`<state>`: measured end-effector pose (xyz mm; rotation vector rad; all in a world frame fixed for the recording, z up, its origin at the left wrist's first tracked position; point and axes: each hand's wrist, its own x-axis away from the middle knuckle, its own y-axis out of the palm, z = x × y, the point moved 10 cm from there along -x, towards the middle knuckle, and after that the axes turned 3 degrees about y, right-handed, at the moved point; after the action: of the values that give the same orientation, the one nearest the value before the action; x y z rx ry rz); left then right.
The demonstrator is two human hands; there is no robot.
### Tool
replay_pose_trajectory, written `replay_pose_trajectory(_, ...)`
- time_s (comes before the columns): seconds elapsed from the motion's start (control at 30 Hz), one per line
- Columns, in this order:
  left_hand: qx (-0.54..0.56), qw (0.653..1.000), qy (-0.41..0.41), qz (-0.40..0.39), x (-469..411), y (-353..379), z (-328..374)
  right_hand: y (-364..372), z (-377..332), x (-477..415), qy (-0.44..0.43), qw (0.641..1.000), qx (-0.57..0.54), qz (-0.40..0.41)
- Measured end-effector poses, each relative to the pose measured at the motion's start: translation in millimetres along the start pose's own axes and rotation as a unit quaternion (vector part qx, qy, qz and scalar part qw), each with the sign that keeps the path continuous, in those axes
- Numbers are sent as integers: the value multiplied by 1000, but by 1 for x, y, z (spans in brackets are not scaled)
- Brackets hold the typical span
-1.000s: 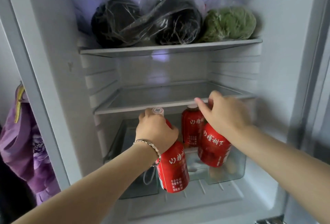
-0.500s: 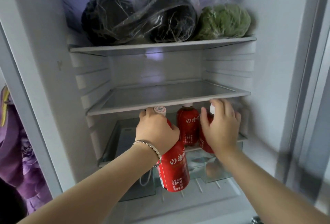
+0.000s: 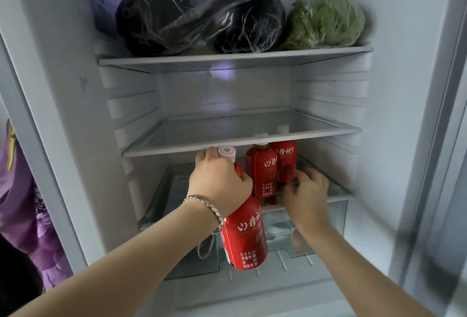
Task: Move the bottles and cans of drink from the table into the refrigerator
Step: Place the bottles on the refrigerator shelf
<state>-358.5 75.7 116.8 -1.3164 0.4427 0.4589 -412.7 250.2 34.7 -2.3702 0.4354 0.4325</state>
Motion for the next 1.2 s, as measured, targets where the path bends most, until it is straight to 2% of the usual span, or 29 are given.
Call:
replay_pose_trajectory(0.03, 4, 1000, 2, 4, -1, -1, 0, 2, -11, 17, -30, 988, -150, -36)
replay_pose_trajectory(0.07, 10, 1000, 1, 6, 0, -1, -1, 14, -30, 37, -53, 950, -274, -138)
replay_pose_trajectory(0.1, 15, 1000, 1, 6, 0, -1, -1, 32, -47, 61, -61, 905, -336, -253)
replay_pose_trajectory(0.13, 20, 1000, 2, 7, 0, -1, -1, 48, -58, 81, -75, 883, -324, -330)
replay_pose_trajectory(0.17, 24, 1000, 2, 8, 0, -1, -1, 58, -63, 90, -99, 889, -284, -345)
replay_pose_trajectory(0.23, 27, 1000, 1, 8, 1, 1, -3, 64, -61, 85, -115, 922, -242, -278)
replay_pose_trajectory(0.33, 100, 995, -15, 18, 4, 3, -12, 60, -57, 80, -81, 935, -272, -213)
replay_pose_trajectory(0.43, 293, 952, -73, 50, 11, 5, -30, 47, -37, 72, 4, 929, -334, -157)
replay_pose_trajectory(0.53, 356, 919, -120, 121, 19, 8, -49, 20, -17, 54, 38, 935, -346, -75)
replay_pose_trajectory(0.6, 404, 893, -161, 113, 23, 21, -56, 4, -11, 38, 37, 945, -321, -45)
replay_pose_trajectory(0.67, 481, 848, -203, 88, 24, 34, -58, -1, -8, 22, 45, 957, -279, -59)
replay_pose_trajectory(0.7, 498, 837, -211, 87, 23, 36, -59, 0, -8, 15, 48, 963, -252, -82)
replay_pose_trajectory(0.77, 492, 839, -216, 81, 20, 36, -61, 3, -8, 4, 52, 971, -203, -117)
replay_pose_trajectory(0.87, 463, 861, -203, 57, 15, 34, -62, 3, -7, -8, 47, 985, -132, -104)
replay_pose_trajectory(0.93, 478, 849, -224, 42, 14, 38, -66, 3, -8, -17, 36, 993, -81, -81)
replay_pose_trajectory(1.03, 517, 800, -302, -30, 22, 60, -71, 0, -14, -29, 23, 995, -80, -46)
replay_pose_trajectory(1.1, 512, 791, -325, -86, 26, 75, -70, 2, -18, -36, 10, 995, -92, -38)
replay_pose_trajectory(1.2, 521, 779, -333, -108, 18, 82, -65, 5, -20, -41, -14, 994, -110, -23)
